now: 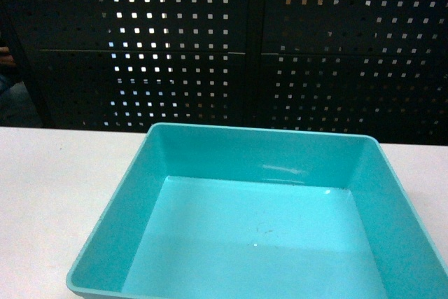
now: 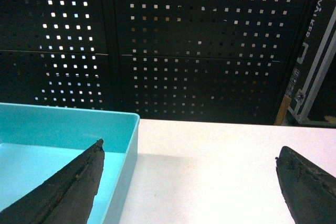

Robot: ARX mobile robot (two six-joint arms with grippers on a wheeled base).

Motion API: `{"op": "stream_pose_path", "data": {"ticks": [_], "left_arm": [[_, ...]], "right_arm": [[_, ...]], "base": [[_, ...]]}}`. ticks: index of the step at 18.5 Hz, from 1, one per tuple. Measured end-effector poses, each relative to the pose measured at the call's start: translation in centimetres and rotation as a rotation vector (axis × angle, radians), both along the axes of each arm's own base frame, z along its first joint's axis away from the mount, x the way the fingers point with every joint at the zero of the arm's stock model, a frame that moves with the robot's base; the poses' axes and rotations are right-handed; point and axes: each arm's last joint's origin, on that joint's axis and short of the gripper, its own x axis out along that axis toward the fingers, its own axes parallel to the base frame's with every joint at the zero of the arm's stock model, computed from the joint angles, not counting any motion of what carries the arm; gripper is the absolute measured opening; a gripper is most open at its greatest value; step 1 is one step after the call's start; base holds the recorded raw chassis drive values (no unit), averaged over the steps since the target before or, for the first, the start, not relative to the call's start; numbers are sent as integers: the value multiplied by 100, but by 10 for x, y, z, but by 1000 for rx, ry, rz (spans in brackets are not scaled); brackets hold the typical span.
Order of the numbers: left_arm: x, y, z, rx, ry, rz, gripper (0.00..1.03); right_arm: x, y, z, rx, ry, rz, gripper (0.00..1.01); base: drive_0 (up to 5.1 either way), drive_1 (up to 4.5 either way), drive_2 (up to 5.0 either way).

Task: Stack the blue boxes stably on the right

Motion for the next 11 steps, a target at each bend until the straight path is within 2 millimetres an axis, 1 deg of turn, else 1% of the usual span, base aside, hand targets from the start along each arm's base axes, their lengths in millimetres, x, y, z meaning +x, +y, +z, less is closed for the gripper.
{"op": "stream_pose_path", "data": {"ticks": [11], "left_arm": [[0,0,0,0,0,0,98]], "right_arm": [[0,0,0,0,0,0,98]], "base": [[0,0,0]]}}
